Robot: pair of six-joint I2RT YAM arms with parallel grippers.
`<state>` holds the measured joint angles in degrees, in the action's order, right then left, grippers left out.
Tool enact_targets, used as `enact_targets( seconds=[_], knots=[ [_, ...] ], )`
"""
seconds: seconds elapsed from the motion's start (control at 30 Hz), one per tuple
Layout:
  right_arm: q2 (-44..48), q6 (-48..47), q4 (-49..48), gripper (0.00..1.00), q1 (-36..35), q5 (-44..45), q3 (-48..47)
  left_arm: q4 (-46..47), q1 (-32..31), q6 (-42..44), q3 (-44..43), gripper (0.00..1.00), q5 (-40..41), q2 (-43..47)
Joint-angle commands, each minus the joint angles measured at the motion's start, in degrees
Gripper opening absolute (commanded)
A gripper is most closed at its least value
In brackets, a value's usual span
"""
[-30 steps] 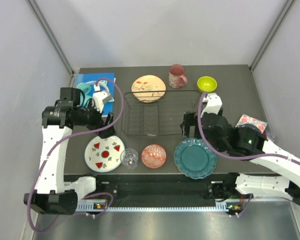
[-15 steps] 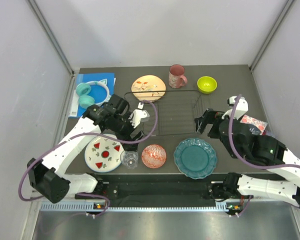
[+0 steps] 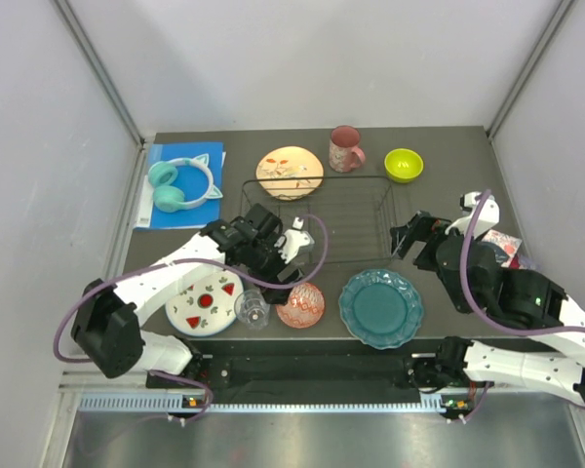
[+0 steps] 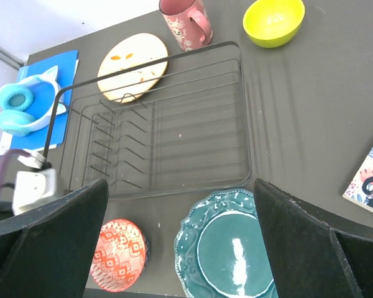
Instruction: Load the mixed dishes into the dish rack
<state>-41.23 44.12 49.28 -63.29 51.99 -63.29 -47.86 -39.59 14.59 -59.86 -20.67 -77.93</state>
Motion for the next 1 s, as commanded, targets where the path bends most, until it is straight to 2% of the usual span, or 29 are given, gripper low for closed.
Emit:
enact_targets(
  seconds=[0.0, 0.53, 0.67, 0.7, 0.77, 0.8, 0.9, 0.93, 0.97],
  knots=[
    [-0.1, -0.9, -2.1, 1.0, -0.8, 2.2, -0.9, 6.7, -1.0, -1.5, 2.0, 0.99, 1.5, -2.0],
    [1.6, -1.9, -2.9, 1.0, -0.7, 1.9, 0.5, 16.2, -2.4, -1.5, 6.4, 0.99, 2.0, -10.5],
    [2.1, -1.7, -2.6, 1.0, -0.8, 1.6, 1.0, 16.7, -2.8, -2.1, 7.2, 0.93, 1.7, -10.8],
    [2.1, -1.7, -2.5, 1.0, -0.8, 1.7, 1.1, 16.7, -2.9, -2.1, 7.5, 0.86, 1.4, -10.8],
    [2.1, -1.8, -2.5, 1.0, -0.8, 1.6, 1.2, 16.7, -3.2, -2.4, 7.5, 0.81, 1.5, -10.4],
    [2.2, -1.8, -2.5, 1.0, -0.7, 1.5, 1.3, 16.7, -3.1, -2.6, 7.3, 0.76, 1.3, -10.1],
    [2.2, -1.6, -2.7, 1.0, -0.8, 1.4, 1.9, 16.3, -3.5, -2.9, 6.6, 0.52, 1.3, -9.5],
    [2.3, -1.7, -2.8, 1.0, -0.8, 1.3, 2.0, 16.0, -3.7, -2.8, 6.5, 0.33, 1.4, -9.5],
    [2.3, -1.6, -2.9, 1.0, -0.8, 1.2, 2.3, 16.0, -3.7, -2.9, 6.3, 0.27, 1.6, -9.5]
  ],
)
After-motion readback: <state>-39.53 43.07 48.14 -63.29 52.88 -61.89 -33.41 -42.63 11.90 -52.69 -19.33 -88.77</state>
